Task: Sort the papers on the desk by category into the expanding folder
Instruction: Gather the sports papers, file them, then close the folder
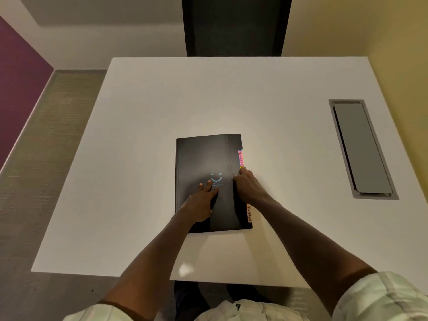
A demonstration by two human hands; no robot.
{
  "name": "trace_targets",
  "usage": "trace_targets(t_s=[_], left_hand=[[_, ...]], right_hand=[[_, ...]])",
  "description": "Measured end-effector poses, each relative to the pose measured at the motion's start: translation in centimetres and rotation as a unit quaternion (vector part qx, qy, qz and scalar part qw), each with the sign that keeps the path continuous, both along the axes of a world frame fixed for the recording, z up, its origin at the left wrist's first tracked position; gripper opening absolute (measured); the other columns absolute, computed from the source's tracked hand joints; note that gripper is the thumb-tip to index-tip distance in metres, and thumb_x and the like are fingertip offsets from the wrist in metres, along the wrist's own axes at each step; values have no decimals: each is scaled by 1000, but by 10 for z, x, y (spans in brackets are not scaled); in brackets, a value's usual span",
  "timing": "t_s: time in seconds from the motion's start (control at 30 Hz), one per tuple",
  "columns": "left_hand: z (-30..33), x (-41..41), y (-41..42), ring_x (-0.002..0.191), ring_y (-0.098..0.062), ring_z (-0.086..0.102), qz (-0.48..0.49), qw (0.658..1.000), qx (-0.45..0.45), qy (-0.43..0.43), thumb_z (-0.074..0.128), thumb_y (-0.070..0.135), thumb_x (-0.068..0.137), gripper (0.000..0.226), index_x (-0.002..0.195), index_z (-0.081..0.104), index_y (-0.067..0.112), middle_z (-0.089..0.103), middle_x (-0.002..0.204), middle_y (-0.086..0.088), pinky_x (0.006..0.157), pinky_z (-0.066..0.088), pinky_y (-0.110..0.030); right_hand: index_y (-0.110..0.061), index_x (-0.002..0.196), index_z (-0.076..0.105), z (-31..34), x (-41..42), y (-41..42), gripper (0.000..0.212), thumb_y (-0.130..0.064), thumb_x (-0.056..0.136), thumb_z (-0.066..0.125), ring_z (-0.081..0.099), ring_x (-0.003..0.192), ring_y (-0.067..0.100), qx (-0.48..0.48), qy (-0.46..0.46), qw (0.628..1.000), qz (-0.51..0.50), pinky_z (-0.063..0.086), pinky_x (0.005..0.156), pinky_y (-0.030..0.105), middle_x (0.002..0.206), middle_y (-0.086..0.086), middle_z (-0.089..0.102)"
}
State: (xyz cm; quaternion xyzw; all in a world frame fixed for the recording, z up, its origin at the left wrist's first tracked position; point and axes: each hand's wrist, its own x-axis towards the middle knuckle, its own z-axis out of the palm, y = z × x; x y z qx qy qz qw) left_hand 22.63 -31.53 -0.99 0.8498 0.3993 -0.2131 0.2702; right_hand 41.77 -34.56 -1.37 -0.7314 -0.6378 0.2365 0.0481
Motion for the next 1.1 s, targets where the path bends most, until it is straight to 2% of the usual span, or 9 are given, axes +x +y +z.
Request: trace_targets(t_s=[0.1, 0.2, 0.3, 0.37, 0.47, 0.6, 0.83, 0.93, 1.1], left_hand=[[12, -5, 2, 119, -31, 51, 92, 987, 25, -130, 61, 0, 88, 48, 134, 51, 8, 51, 134, -10, 96, 49, -36], [12, -18, 7, 84, -22, 54, 232, 945, 119, -198, 57, -10, 83, 27, 102, 59, 10, 53, 96, -2, 66, 43, -21], [12, -29, 13, 101, -30, 56, 377, 899, 101, -198, 56, 0, 87, 34, 120, 56, 8, 57, 112, -11, 82, 50, -32], [17, -31, 14, 108, -34, 59, 454, 871, 50, -184, 59, 7, 90, 42, 131, 50, 6, 59, 121, -15, 89, 52, -39], [15, -32, 14, 117, -36, 58, 515, 837, -2, -186, 59, 8, 93, 51, 140, 40, 4, 56, 133, -16, 94, 49, -39], [16, -35, 24, 132, -39, 45, 560, 811, -35, -164, 58, 14, 96, 62, 150, 28, 2, 43, 148, -20, 111, 39, -46], [20, -54, 29, 115, -40, 60, 583, 795, -48, -161, 54, 15, 97, 39, 132, 53, -3, 60, 130, -24, 101, 49, -49], [33, -65, 26, 98, -31, 63, 588, 786, -32, -188, 53, 7, 97, 27, 121, 62, -2, 67, 117, -20, 89, 51, -34], [63, -92, 32, 111, -30, 59, 618, 752, -1, -230, 51, -2, 97, 35, 131, 58, -1, 62, 127, -13, 88, 42, -24]], right_hand=[[9, 97, 67, 0, 19, 1, 14, 1, 89, 59, 61, 93, 35, -1, 62, 990, -129, 48, 70, 35, 103, 20, 60], [6, 77, 61, -4, 25, -11, 12, 1, 87, 58, 59, 83, 30, 15, 105, 954, -281, 47, 68, 36, 80, 15, 62], [-11, 59, 39, -4, 17, -16, 36, -11, 87, 62, 46, 62, 18, -17, 139, 927, -349, 37, 58, 29, 61, 1, 42], [-12, 62, 40, -2, 9, -15, 33, -16, 83, 65, 47, 64, 19, -39, 160, 919, -357, 37, 58, 28, 63, 2, 42], [-13, 70, 45, 4, -1, -12, 29, -15, 79, 72, 51, 73, 21, -68, 201, 905, -368, 43, 62, 30, 69, 2, 46], [-7, 105, 57, 5, -2, -13, 38, -6, 73, 77, 58, 90, 25, -87, 246, 899, -353, 54, 78, 38, 93, 6, 59], [-10, 110, 59, 7, -8, -20, 46, -11, 70, 82, 60, 95, 28, -58, 238, 912, -328, 53, 85, 40, 101, 8, 64], [-9, 109, 57, 15, -17, -19, 45, -14, 71, 82, 59, 92, 25, -48, 239, 921, -302, 52, 81, 36, 100, 8, 63], [-16, 102, 48, 33, -44, -12, 42, -18, 76, 81, 57, 87, 21, -35, 261, 925, -272, 45, 71, 28, 96, 3, 58]])
